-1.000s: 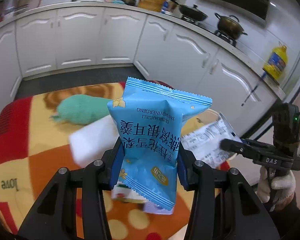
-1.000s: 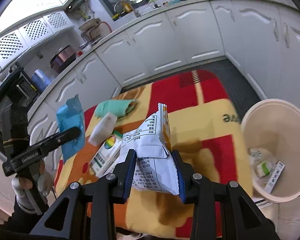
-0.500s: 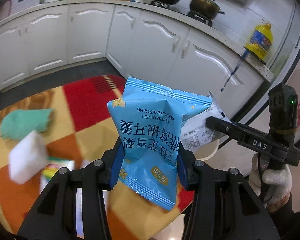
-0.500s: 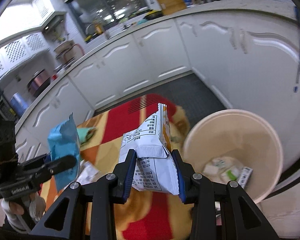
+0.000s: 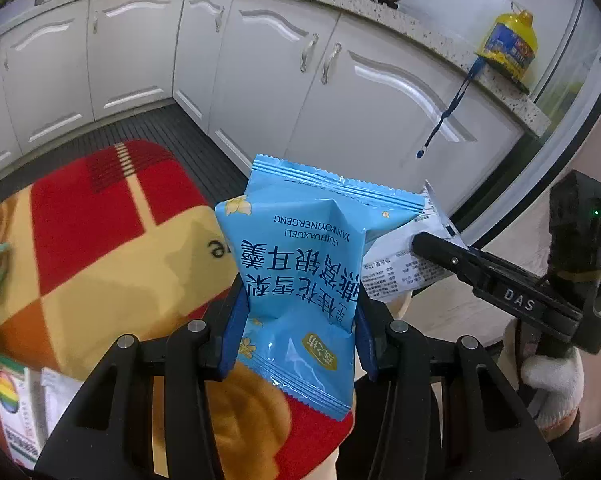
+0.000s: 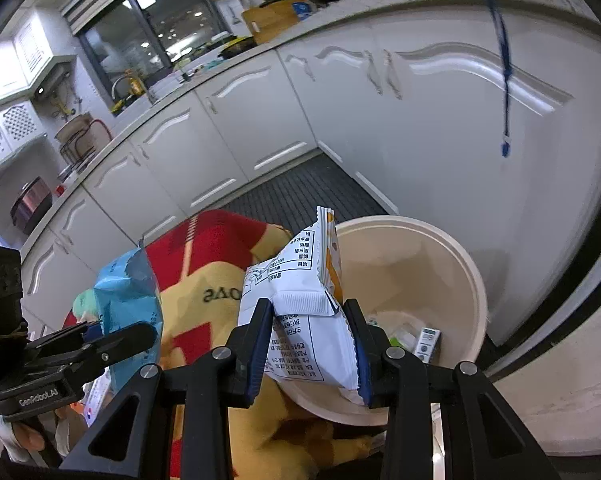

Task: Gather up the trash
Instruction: 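Carry the blue packet and white packet with both grippers over the bin, then open both grippers to drop the two packets into the bin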

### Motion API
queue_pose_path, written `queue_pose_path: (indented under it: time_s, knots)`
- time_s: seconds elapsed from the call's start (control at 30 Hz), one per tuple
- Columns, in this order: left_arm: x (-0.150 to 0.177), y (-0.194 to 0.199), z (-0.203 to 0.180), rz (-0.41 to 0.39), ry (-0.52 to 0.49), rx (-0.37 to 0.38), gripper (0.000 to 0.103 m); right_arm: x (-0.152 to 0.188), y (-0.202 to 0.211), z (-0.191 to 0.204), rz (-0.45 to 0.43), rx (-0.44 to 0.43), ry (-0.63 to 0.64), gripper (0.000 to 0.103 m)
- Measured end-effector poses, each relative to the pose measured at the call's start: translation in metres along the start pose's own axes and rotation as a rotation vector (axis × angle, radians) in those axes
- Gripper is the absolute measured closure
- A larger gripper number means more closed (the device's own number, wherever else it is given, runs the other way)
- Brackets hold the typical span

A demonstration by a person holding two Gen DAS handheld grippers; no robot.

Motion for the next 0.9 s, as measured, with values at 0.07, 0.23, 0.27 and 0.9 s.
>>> queue_pose_path:
  time_s: [0.07, 0.23, 0.27, 0.9]
  knots:
    - [-0.001, -0.008, -0.004, 0.006, 0.001, -0.005, 0.058, 0.003, 0.0, -0.007, 0.002, 0.011, -0.009, 0.068]
    - [0.0, -0.026, -0.009, 0.016, 0.002, -0.022, 0.058, 0.008, -0.003, -0.022, 0.01, 0.042, -0.026, 0.068]
    - [0.0, -0.029, -0.009, 0.019, 0.002, -0.023, 0.058, 0.009, -0.003, -0.024, 0.012, 0.045, -0.029, 0.068]
    - [0.0, -0.058, -0.015, 0.037, 0.023, -0.049, 0.051, 0.034, -0.036, -0.053, 0.096, 0.126, -0.046, 0.067]
Point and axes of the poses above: each gripper's, at about its wrist camera, not at the fingertips, and y roughly against the way its jaws point, z to its left, x to its underside, the point moved 8 cm from there along -y, roughly the way its jaws point, and after that the axes turned 8 degrees about y, right-handed, at the moved point
